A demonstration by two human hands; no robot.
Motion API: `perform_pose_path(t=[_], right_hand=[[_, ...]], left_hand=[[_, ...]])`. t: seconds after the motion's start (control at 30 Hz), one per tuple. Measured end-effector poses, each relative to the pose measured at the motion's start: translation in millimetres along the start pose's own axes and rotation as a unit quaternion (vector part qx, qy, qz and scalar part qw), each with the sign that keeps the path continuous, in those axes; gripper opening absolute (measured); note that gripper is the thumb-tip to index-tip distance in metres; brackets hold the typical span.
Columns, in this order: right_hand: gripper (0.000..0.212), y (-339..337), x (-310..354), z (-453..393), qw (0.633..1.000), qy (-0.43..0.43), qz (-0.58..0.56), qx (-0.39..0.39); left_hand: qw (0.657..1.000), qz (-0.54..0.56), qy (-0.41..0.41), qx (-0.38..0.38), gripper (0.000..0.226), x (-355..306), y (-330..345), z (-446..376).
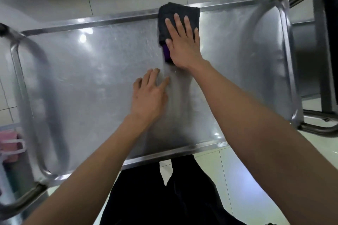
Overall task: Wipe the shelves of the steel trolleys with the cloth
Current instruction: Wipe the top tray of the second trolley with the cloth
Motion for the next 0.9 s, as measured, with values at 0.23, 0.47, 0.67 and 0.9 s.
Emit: perform_pose_path(t=[0.23,0.47,0.67,0.9], right_hand=[[0.061,-4.6,7.8,-11.8,1.0,0.007,0.003,-0.007],[0.06,1.9,-6.9,68.9,1.0,0.001,-0.012,0.006],[0.061,19.3,-17.3,181.1,1.0,0.002,-0.004,0.002],[0.062,34.8,-26.8,295.6,0.999,-0.037,0.006,0.013]], left_hand=[[0.999,0.017,0.02,0.034,0.058,-0.4,-3.5,-0.5],[0.992,0.124,0.001,0.038,0.041,7.4,-18.5,-5.2],[0.997,0.063,-0.024,-0.023,0.034,5.9,-27.7,20.2],[0.999,-0.001,-0.023,0.028,0.038,-26.0,-5.9,72.8]])
Point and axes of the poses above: each hand's wrist, its own z-axis away from the middle knuckle, its own y-axis out of the palm, x = y × z, the point moved 10 cm from there along -z, towards the middle knuckle, and after that the axes turned 12 degrees about -x, right-handed, at the moved point
